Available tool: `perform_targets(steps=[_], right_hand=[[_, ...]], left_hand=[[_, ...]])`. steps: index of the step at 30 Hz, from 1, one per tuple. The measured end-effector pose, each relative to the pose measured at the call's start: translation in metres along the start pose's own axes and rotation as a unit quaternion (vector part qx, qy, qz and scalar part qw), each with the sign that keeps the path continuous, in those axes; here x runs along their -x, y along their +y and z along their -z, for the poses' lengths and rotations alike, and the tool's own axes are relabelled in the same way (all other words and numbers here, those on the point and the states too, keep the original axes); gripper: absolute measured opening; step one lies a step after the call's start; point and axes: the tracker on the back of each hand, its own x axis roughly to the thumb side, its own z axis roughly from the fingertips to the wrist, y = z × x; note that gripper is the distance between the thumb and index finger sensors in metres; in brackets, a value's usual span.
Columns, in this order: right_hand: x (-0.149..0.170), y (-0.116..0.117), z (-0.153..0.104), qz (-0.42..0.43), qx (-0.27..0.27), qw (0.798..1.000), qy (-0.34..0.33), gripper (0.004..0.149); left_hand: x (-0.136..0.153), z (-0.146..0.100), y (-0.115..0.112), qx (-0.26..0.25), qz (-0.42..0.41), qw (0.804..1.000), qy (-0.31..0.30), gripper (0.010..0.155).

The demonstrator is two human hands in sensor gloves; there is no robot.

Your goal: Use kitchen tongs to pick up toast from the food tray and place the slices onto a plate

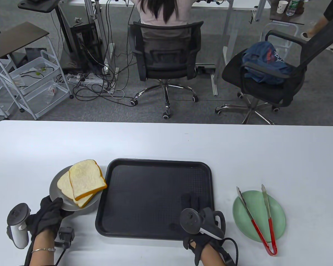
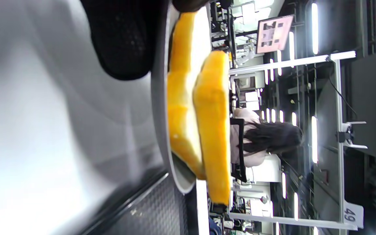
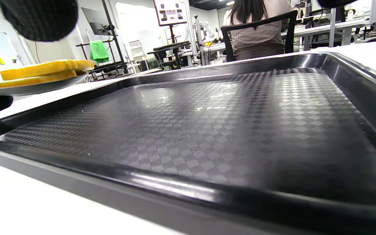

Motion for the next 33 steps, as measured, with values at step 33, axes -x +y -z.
perform_targets(steps=[33], right_hand=[[0.000,0.002,-0.004,0.017,-0.007,1.000,-0.008,0.105]], left_hand=[[-0.011,-0.009,0.002,-0.041,0.006,0.999,0.015,0.076]])
